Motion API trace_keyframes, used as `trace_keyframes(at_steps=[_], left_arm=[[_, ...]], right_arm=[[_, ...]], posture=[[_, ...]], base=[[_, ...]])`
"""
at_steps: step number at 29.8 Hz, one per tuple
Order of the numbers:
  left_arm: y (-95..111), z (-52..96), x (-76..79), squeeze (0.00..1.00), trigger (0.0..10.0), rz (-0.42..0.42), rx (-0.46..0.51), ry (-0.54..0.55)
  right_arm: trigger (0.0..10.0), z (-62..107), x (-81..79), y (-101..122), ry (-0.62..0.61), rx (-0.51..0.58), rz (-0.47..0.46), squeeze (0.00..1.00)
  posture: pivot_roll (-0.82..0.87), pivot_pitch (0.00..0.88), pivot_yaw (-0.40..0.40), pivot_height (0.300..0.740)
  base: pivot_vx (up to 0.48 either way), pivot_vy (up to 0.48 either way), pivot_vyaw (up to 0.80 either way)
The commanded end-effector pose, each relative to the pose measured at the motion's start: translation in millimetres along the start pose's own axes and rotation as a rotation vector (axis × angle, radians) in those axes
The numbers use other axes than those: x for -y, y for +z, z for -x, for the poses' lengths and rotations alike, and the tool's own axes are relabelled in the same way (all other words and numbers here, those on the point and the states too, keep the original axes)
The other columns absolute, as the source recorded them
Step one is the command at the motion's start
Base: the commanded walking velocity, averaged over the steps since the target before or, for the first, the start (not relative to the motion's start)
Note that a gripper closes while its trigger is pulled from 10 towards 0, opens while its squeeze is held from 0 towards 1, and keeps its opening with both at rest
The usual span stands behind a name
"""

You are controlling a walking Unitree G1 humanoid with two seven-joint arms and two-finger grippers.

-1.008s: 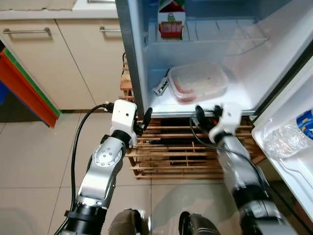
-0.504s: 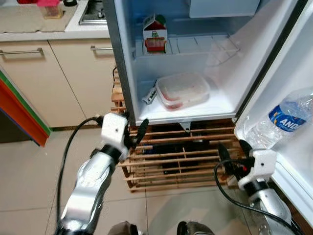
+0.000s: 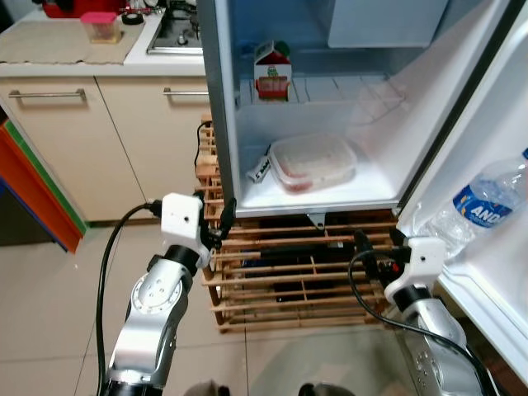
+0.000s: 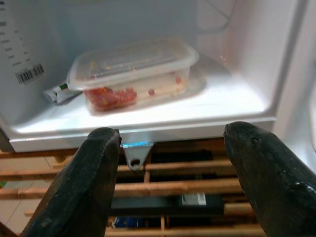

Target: Restocking fridge

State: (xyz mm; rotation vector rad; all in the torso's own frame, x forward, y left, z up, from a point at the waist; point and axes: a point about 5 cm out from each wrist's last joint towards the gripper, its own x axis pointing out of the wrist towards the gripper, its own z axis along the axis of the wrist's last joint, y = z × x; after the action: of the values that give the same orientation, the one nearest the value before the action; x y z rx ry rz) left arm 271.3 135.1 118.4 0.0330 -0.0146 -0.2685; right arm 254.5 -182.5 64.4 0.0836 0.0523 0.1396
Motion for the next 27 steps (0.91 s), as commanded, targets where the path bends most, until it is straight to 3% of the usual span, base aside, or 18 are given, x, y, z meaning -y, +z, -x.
trace_keyframes(at_steps=[1, 2, 7, 11, 27], left_arm=[[-2, -0.3, -0.7, 0.00, 10.0, -0.001, -0.015, 0.002], [-3, 0.0, -2.9, 0.00, 10.0, 0.040, -0.019, 0.008], [-2, -1.6, -5.1, 0.00, 10.0, 0.050, -0.019, 0.016], [-2, -3.2, -4.3, 0.00, 10.0, 0.043, -0.012, 0.013], [3, -15.8, 1.3, 0.00, 10.0, -0.010, -0.002, 0.005]], right_arm=[[10.0, -2.2, -0.6, -1, -0.007, -0.017, -0.007, 0.00], [10.0, -2.5, -2.0, -2, -0.009, -0.019, -0.017, 0.00], [10.0, -3.8, -4.8, -4, -0.002, -0.025, -0.020, 0.00], [10.0, -6.8, -5.9, -5, 0.004, -0.029, -0.018, 0.00], [10.0, -10.7, -11.2, -6, 0.015, -0.044, -0.019, 0.00]], posture=[[-0.05, 0.011, 0.027, 0.740], [-0.05, 0.013, 0.029, 0.740], [-0.05, 0.017, 0.029, 0.740], [-0.05, 0.019, 0.026, 0.740], [-0.05, 0.028, 0.025, 0.740]], base=[[0.000, 0.000, 0.00], [0.000, 0.000, 0.00], [-0.298, 0.139, 0.00], [-0.161, 0.382, 0.00], [0.000, 0.000, 0.00]])
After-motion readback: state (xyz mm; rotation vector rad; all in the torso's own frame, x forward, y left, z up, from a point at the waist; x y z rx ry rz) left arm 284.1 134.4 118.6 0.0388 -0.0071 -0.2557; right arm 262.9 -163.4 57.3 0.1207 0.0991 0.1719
